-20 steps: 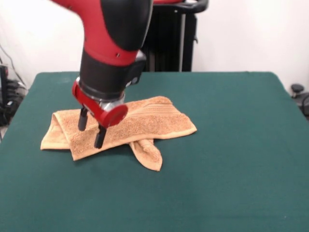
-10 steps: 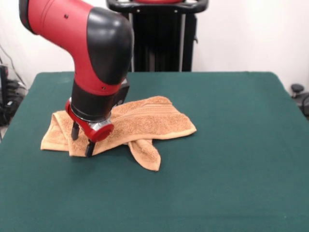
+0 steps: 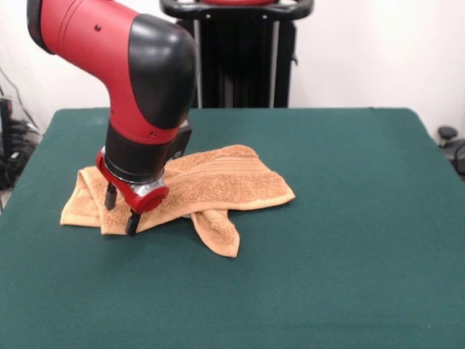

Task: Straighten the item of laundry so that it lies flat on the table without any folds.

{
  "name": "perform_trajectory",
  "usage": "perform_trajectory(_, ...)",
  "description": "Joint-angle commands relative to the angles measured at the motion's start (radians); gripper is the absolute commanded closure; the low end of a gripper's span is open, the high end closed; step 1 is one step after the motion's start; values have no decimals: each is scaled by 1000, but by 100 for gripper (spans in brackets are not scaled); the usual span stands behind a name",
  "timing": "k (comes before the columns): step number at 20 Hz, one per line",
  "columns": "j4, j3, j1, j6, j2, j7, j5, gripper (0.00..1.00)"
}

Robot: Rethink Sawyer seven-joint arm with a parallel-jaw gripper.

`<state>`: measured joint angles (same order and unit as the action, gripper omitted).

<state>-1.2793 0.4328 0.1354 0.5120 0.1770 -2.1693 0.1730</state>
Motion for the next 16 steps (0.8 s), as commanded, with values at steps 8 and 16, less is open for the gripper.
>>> perform_trajectory(8,-106,-114,13,-2,34,-36,-65,0)
perform_trajectory(16,-104,-105,-4,10,32,-86,-59,0)
